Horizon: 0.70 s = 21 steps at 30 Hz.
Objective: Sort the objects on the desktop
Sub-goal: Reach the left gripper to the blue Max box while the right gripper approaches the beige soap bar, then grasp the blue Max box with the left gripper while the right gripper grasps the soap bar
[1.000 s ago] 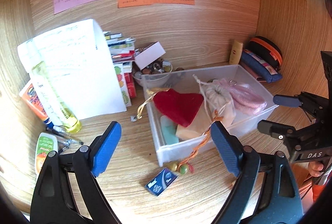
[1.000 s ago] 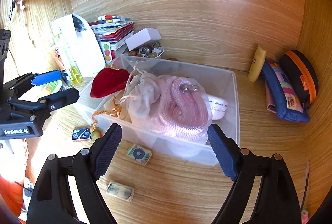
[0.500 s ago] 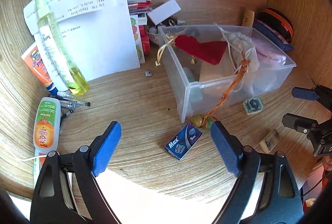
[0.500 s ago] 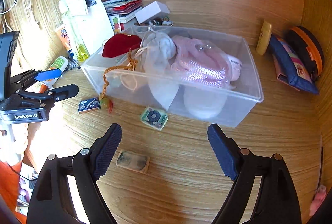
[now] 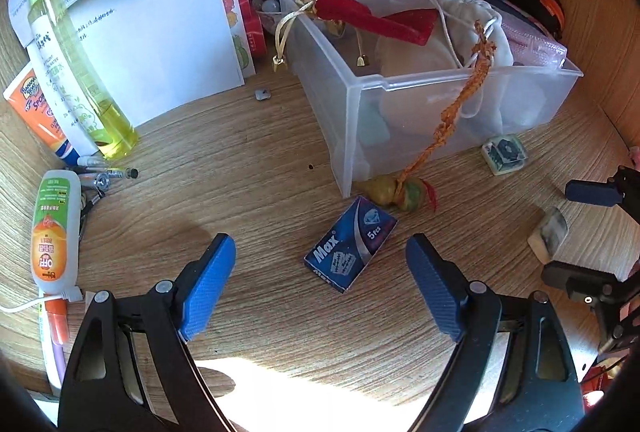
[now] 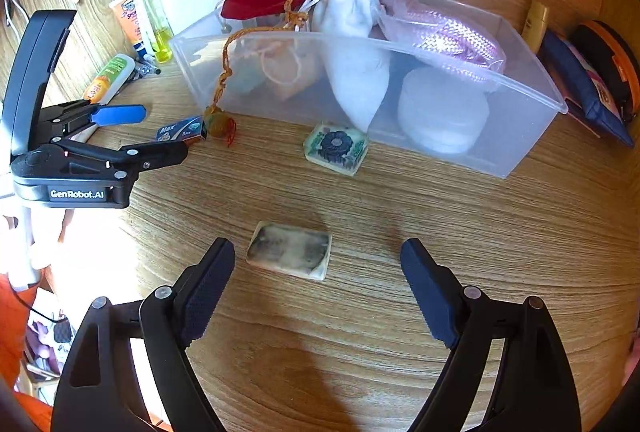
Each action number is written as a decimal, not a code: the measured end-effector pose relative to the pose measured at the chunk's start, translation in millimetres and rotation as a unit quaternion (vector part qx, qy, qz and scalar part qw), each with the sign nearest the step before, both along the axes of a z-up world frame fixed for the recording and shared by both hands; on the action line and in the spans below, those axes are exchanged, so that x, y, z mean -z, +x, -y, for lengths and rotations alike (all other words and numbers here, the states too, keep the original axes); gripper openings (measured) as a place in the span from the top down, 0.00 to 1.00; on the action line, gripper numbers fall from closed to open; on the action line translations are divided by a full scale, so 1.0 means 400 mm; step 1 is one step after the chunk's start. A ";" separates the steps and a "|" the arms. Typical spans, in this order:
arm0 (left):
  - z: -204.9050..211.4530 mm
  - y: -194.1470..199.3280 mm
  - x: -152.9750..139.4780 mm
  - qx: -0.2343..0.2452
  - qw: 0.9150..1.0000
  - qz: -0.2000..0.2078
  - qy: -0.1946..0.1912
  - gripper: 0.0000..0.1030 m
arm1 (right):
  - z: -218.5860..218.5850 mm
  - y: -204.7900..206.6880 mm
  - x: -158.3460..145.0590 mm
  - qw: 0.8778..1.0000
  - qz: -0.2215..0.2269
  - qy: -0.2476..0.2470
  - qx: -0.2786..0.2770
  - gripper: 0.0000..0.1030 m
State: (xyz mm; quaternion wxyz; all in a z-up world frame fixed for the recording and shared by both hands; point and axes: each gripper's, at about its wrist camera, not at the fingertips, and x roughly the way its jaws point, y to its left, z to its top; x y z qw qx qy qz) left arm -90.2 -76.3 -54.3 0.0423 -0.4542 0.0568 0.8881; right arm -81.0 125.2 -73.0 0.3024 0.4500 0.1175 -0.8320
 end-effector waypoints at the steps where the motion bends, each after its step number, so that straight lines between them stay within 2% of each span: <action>1: -0.003 -0.002 0.002 0.003 1.000 0.000 -0.001 0.20 | 0.002 0.002 0.000 1.000 -0.002 0.003 -0.002 0.20; 2: -0.006 -0.004 0.006 0.007 1.000 0.004 -0.002 0.27 | 0.005 0.004 0.000 1.000 -0.004 0.004 -0.003 0.20; 6: -0.011 -0.002 0.003 0.018 1.000 -0.004 -0.002 0.36 | 0.010 0.010 0.000 1.000 -0.002 -0.001 -0.013 0.24; 9: -0.020 0.006 0.001 0.029 1.000 -0.007 0.002 0.46 | 0.016 0.013 0.003 1.000 -0.012 0.007 -0.015 0.34; 11: -0.025 0.012 0.000 0.037 0.999 -0.011 0.000 0.60 | 0.016 0.019 0.005 1.000 -0.017 0.007 -0.016 0.38; 14: -0.039 0.022 -0.001 0.046 0.999 -0.017 -0.010 0.69 | 0.015 0.030 0.007 0.999 -0.033 0.017 -0.014 0.50; 17: -0.039 0.025 0.002 0.050 0.998 -0.020 -0.016 0.72 | 0.015 0.034 0.006 0.999 -0.037 0.017 -0.019 0.61; 21: -0.037 0.037 -0.004 0.049 0.999 -0.021 -0.011 0.72 | 0.002 0.024 0.004 1.000 -0.022 -0.005 -0.016 0.61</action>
